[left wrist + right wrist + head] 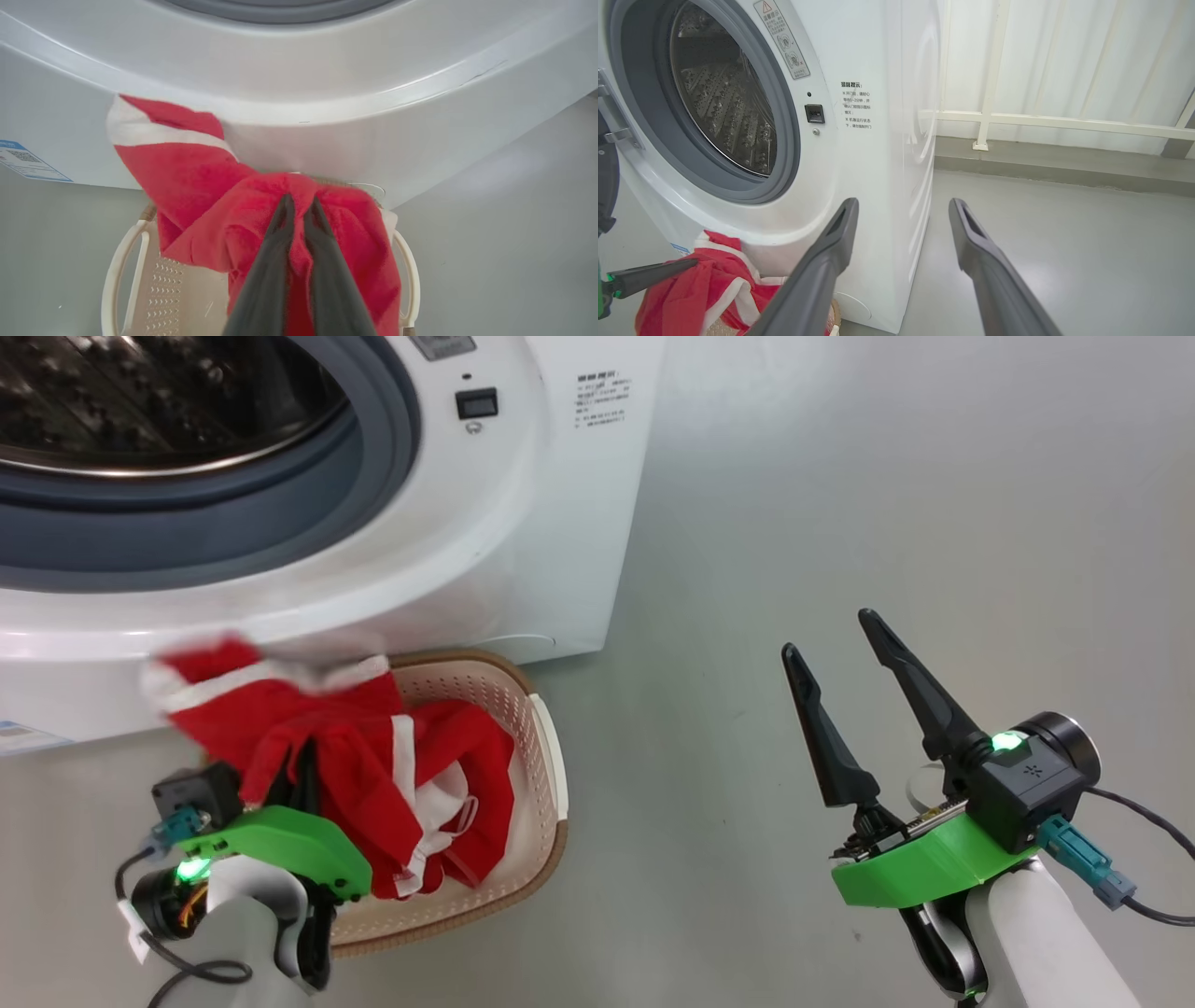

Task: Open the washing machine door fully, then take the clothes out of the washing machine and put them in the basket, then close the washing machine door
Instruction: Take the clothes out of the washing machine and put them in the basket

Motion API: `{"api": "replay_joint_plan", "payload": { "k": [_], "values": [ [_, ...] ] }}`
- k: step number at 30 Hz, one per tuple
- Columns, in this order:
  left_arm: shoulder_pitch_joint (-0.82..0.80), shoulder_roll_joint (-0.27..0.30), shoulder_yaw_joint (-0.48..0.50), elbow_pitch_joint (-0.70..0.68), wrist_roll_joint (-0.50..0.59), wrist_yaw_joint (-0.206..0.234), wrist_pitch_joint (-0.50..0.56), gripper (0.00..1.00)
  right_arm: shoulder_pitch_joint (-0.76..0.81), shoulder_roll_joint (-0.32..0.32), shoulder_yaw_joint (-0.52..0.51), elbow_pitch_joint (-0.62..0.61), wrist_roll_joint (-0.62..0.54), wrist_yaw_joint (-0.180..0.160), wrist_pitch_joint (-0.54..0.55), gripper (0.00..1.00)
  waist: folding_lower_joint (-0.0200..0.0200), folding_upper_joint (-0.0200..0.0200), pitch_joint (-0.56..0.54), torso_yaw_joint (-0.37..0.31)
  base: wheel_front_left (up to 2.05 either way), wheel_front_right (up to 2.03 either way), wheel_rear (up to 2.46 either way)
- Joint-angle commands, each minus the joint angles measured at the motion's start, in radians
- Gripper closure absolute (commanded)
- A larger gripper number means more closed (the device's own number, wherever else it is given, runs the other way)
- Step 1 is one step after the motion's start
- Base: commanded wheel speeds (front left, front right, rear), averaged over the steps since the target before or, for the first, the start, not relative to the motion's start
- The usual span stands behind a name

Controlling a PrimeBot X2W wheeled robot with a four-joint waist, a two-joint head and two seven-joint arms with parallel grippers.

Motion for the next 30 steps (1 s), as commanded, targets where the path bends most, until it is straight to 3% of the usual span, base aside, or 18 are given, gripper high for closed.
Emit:
{"api": "replay_joint_plan", "payload": {
  "k": [1,9,17,21,24,25,26,27,30],
  "values": [
    [-0.013,0.021,0.031,0.003,-0.009,-0.002,-0.012,1.00,-0.016,0.002,0.018,-0.027,0.008,0.000,-0.006,0.00,0.0000,0.0000,0.025,-0.012,0.00,0.00,0.00],
    [-0.106,0.032,0.016,0.201,0.014,0.029,-0.009,1.00,-0.043,0.002,0.026,-0.024,0.026,0.000,-0.006,0.00,0.0000,0.0000,0.084,-0.027,0.00,0.00,0.00],
    [-0.203,0.053,-0.027,0.312,0.047,0.067,0.051,0.66,-0.084,0.002,0.059,-0.018,0.051,0.000,-0.006,0.00,0.0000,0.0000,0.148,-0.073,0.00,0.00,0.00],
    [-0.220,0.072,-0.058,0.332,0.072,0.093,0.130,0.66,-0.101,0.002,0.068,-0.015,0.066,0.000,-0.006,0.00,0.0000,0.0000,0.172,-0.097,0.00,0.00,0.00],
    [-0.223,0.090,-0.072,0.338,0.082,0.111,0.183,0.54,-0.108,0.002,0.074,-0.015,0.074,0.000,-0.006,0.00,0.0000,0.0000,0.183,-0.114,0.00,0.00,0.00],
    [-0.223,0.096,-0.075,0.340,0.084,0.115,0.198,0.33,-0.108,0.002,0.074,-0.015,0.077,0.000,-0.006,0.00,0.0000,0.0000,0.185,-0.118,0.00,0.00,0.00],
    [-0.223,0.100,-0.080,0.341,0.087,0.119,0.211,0.05,-0.108,0.002,0.073,-0.014,0.079,0.000,-0.006,0.00,0.0000,0.0000,0.185,-0.121,0.00,0.00,0.00],
    [-0.222,0.102,-0.083,0.341,0.089,0.125,0.222,0.00,-0.107,0.002,0.072,-0.013,0.081,0.000,-0.006,0.00,0.0000,0.0000,0.184,-0.124,0.00,0.00,0.00],
    [-0.222,0.106,-0.088,0.342,0.091,0.130,0.231,0.00,-0.105,0.002,0.071,-0.011,0.083,0.000,-0.006,0.00,0.0000,0.0000,0.180,-0.126,0.00,0.00,0.00]
  ]
}}
